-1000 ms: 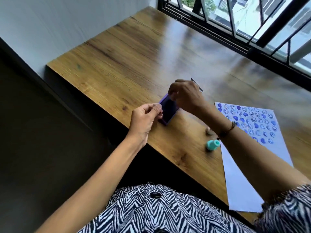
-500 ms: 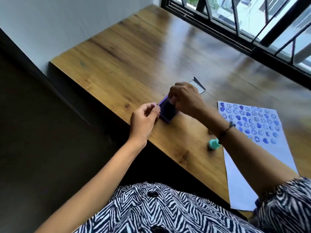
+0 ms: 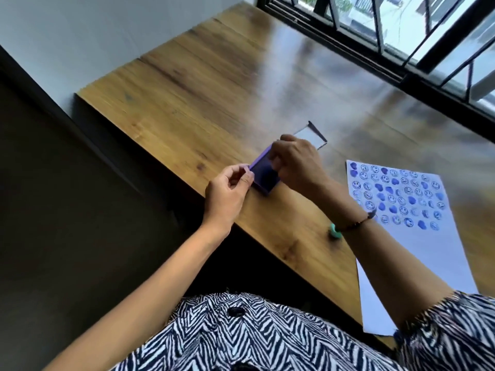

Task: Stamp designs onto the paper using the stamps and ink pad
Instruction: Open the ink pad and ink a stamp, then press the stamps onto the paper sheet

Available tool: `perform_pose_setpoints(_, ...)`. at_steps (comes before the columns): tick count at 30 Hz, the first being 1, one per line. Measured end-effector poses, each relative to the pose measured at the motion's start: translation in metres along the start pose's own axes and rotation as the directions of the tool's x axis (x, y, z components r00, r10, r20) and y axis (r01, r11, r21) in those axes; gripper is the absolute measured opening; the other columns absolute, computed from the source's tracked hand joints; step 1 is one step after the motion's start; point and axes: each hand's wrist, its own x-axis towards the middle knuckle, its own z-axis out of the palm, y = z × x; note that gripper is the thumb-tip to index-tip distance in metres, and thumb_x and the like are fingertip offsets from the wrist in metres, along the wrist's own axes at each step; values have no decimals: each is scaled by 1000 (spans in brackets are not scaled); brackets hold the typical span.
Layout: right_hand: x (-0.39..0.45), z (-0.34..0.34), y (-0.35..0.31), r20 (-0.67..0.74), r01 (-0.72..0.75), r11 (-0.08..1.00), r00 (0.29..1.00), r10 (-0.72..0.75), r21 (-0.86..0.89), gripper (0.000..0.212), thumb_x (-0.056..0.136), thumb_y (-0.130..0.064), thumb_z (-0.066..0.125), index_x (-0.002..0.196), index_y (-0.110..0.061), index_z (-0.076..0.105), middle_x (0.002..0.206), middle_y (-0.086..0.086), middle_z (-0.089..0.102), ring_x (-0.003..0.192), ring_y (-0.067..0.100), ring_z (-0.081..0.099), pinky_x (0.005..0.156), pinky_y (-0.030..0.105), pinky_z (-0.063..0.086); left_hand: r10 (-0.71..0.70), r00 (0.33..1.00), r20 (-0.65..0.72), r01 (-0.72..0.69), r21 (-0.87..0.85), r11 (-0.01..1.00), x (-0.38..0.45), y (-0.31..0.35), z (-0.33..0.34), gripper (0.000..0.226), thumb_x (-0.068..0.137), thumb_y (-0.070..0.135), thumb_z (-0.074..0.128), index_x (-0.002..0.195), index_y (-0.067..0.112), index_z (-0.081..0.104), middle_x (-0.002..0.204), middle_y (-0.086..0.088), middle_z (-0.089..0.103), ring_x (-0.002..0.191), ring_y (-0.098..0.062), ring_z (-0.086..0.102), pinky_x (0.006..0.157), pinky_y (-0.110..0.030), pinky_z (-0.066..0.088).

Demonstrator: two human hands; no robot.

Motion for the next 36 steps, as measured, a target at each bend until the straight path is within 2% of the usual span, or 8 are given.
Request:
perform_pose_setpoints(8, -4, 1, -8, 67, 10, 999, 998, -13, 44, 13, 71, 5, 51, 78, -1, 61, 88, 19, 61, 75, 34, 55, 55, 33, 35, -15, 1000, 0, 15, -4, 1000, -2, 0, 0, 13, 84, 10, 59, 97, 11, 63, 78, 3, 63, 67, -1, 56, 79, -28, 48)
perform_pose_setpoints(12, -7, 5, -13, 59, 52, 998, 997, -53, 20, 12, 73, 2, 51, 78, -2, 61, 86, 17, 63, 71, 29, 54, 53, 24, 23, -4, 1000, 6, 4, 30, 1000, -3, 3, -1, 15, 84, 12, 59, 99, 10, 63, 84, -3, 65, 74, -10, 59, 82, -34, 49)
perform_pose_setpoints(20, -14, 1, -27, 111, 91, 995, 989, -96, 47, 11, 77, -1, 53, 84, 0, 61, 90, 19, 61, 83, 32, 58, 67, 33, 45, -20, 1000, 22, 19, 41, 999, -5, 5, -1, 17, 85, 11, 58, 102, 9, 62, 91, -7, 66, 83, -14, 61, 86, -33, 50)
perform_pose_setpoints(24, -12, 0, -25, 55, 39, 997, 998, -43, 72, 12, 75, 0, 52, 83, 1, 62, 91, 21, 61, 80, 32, 58, 59, 29, 31, 5, 1000, 26, -7, 62, 998, -5, 4, -1, 14, 85, 14, 59, 98, 15, 63, 85, 0, 66, 78, -10, 62, 82, -29, 50)
perform_pose_setpoints(28, -18, 9, -32, 131, 31, 999, 991, -32, 13, 12, 80, -7, 52, 89, -2, 57, 99, 18, 55, 86, 32, 55, 59, 33, 35, 15, 1000, 27, -18, 93, 996, -3, 1, -3, 11, 85, 19, 59, 89, 27, 65, 88, 5, 68, 85, -12, 65, 85, -32, 53)
perform_pose_setpoints(31, -21, -4, -26, 67, -93, 978, 994, 82, 185, 16, 80, -4, 51, 90, -3, 63, 100, 19, 61, 93, 32, 56, 70, 35, 43, 27, 999, -37, -24, 79, 997, -1, -1, -1, 8, 82, 21, 61, 85, 27, 65, 81, 5, 66, 76, -12, 61, 79, -34, 50)
perform_pose_setpoints(33, -32, -15, -17, -84, -167, 925, 975, 207, 342, 15, 78, 0, 54, 86, -2, 66, 91, 19, 64, 87, 30, 58, 68, 23, 40, 57, 994, -89, -51, 72, 996, -1, 2, 6, 13, 79, 22, 60, 91, 21, 63, 77, 8, 62, 71, -10, 56, 77, -34, 45)
perform_pose_setpoints(36, -67, -37, 7, -235, -293, 815, 860, 453, 499, 10, 74, -4, 65, 84, -6, 67, 78, 10, 67, 77, 19, 59, 68, 24, 39, 101, 995, 14, -102, 143, 984, -12, 14, 36, 27, 78, 28, 56, 102, 19, 60, 88, 3, 65, 78, -12, 60, 80, -34, 48)
